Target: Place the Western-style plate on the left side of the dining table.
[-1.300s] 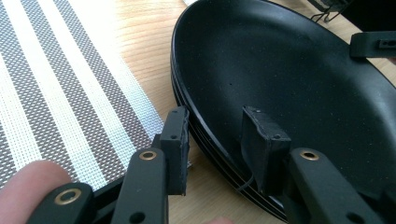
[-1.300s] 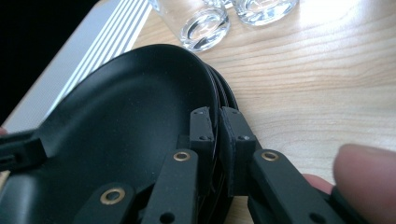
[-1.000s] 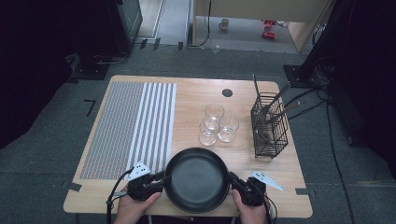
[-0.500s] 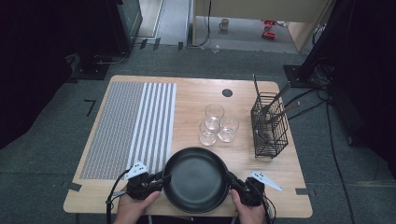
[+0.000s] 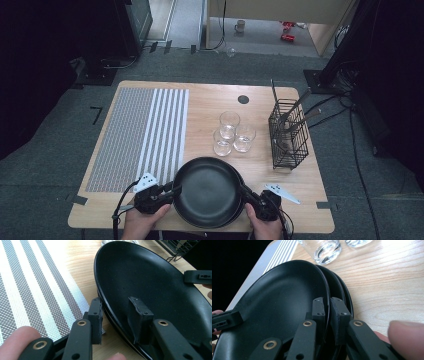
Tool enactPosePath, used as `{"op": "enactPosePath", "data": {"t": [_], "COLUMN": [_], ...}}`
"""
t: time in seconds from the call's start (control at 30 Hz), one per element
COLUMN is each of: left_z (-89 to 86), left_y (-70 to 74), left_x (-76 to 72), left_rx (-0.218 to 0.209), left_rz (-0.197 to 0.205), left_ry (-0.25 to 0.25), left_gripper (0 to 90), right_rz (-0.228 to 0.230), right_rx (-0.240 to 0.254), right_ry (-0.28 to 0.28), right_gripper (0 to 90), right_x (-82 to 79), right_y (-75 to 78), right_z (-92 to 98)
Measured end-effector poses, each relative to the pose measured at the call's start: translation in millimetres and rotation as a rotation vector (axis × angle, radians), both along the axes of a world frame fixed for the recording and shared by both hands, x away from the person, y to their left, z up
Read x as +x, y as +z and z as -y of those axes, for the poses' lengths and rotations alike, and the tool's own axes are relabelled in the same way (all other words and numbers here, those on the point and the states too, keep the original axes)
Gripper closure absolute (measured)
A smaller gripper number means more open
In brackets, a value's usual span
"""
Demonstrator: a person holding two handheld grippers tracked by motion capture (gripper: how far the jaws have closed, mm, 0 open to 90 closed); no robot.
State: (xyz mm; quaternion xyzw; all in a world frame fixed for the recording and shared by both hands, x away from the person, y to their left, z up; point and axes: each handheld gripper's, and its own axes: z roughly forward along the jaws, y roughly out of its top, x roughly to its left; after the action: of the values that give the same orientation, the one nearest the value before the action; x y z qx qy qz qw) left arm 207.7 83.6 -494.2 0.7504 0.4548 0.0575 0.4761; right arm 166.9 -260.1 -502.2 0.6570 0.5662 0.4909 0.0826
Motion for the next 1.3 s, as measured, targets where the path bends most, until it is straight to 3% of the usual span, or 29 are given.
{"op": "enactPosePath", "data": {"t": [0.43, 0.67, 1.03, 1.3], "left_z": [-3.7, -4.1, -5.5, -8.1], "left_y": [0.9, 0.4, 0.9, 2.0], "left_x": [1.2, 1.7, 1.4, 3.1], "left_rx": [-0.003, 0.001, -0.005, -0.037], "left_rz": [-0.002, 0.003, 0.011, -0.002], "left_ry": [0.005, -0.002, 0.009, 0.022], "left_gripper": [65.8, 65.2, 65.8, 67.4], "right_rz": [-0.015, -0.041, -0.064, -0.022], "right_rx": [0.009, -0.037, -0.005, 0.068], "right_ry": [0.011, 0.014, -0.014, -0.006], "right_gripper": [79.2, 73.9, 79.1, 79.8], "right_x": [0.4, 2.0, 1.4, -0.9], "right_y": [0.5, 2.0, 1.5, 5.7], "right_z": [-4.3, -12.1, -12.1, -8.8]}}
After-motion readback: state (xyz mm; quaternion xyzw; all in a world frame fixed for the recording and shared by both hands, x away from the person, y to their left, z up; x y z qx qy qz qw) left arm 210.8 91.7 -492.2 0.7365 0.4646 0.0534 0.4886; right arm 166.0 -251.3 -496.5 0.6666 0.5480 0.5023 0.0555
